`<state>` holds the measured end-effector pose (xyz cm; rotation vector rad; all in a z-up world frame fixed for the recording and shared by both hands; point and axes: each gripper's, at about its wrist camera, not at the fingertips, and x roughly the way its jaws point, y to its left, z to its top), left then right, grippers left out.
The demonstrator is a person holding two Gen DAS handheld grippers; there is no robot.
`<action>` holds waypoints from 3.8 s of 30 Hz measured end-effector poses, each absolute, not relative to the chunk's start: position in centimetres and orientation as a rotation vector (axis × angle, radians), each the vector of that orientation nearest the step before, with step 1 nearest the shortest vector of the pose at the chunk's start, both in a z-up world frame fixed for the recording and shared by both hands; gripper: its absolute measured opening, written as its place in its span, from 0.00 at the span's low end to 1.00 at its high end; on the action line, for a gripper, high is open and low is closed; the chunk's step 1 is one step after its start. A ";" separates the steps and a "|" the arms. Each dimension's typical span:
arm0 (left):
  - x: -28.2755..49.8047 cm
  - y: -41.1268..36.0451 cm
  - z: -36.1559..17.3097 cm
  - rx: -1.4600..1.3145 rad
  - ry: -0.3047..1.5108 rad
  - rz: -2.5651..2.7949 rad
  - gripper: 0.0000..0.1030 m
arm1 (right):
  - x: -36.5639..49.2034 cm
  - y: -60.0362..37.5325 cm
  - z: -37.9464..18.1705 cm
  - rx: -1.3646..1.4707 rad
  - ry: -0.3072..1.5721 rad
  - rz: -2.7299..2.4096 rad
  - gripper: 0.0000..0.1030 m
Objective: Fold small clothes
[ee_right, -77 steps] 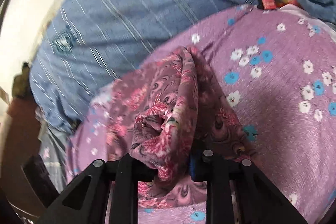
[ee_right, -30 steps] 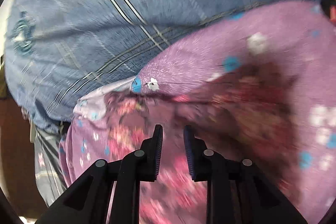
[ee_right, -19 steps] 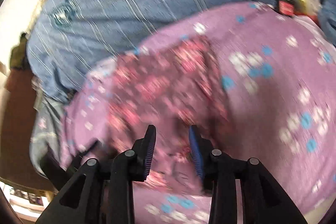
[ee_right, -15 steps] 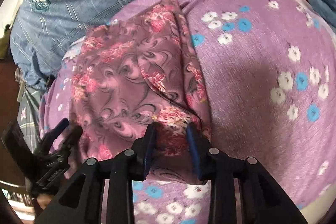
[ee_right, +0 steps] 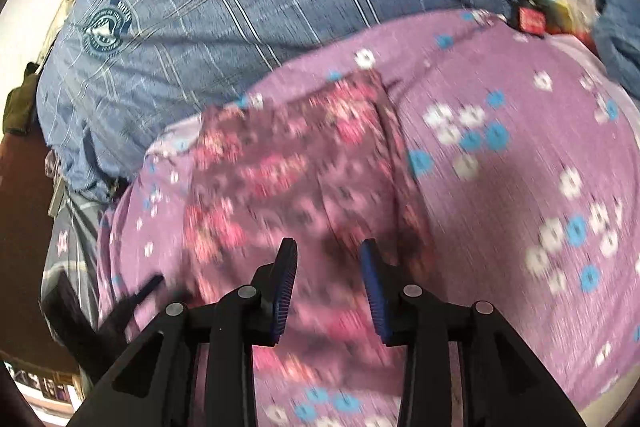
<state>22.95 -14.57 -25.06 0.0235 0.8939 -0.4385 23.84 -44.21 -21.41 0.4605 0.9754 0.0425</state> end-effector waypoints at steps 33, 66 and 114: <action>21.4 -14.4 -23.4 0.099 0.790 -0.380 0.82 | 20.7 -40.4 -23.1 0.381 1.018 0.050 0.34; 23.2 -12.7 -22.3 0.030 0.739 -0.285 0.82 | 20.3 -35.1 -18.3 0.041 0.797 -0.150 0.46; 26.5 -14.7 -25.6 0.030 0.918 -0.412 0.82 | 22.4 -46.0 -26.6 0.199 1.024 -0.098 0.35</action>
